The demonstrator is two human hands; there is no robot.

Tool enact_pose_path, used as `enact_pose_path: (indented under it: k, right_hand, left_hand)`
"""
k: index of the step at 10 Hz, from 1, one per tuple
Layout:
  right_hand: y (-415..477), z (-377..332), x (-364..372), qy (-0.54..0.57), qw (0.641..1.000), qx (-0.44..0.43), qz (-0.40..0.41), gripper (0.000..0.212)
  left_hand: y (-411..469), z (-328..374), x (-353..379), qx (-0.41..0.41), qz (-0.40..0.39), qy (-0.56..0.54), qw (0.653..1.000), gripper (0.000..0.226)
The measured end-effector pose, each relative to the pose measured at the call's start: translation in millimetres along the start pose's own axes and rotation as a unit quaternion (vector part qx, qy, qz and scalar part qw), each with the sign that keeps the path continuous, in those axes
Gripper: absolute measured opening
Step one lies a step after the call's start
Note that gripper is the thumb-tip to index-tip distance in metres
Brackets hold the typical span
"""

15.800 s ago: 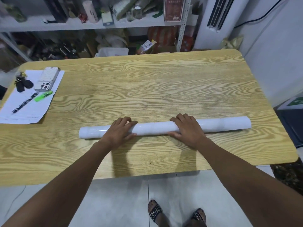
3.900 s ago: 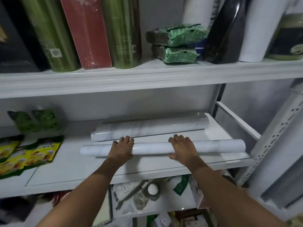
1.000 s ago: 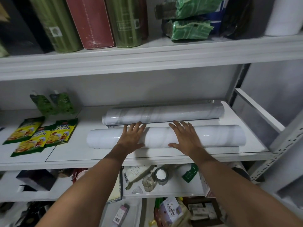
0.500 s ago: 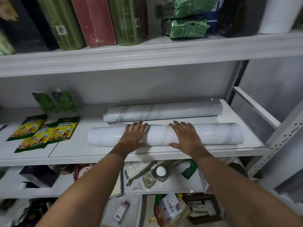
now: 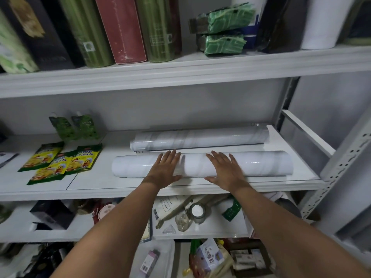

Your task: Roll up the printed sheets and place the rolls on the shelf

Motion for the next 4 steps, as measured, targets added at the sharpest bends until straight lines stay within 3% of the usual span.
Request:
enact_pose_path:
  k: [4]
  right_hand:
    - [14,-27,-90,0.066,0.996,0.022,0.058,0.071]
  left_hand:
    - [-5,1,-83,-0.025,0.007,0.015,1.000,0.076]
Point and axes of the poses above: each hand's wrist, its own y-axis towards the middle knuckle, its own x-axis out of the palm, z = x × y, the point moved 5 cm from there along y, towards the middle knuckle, and after that the axes turned 11 degrees about -x, right-handed, at the moved point
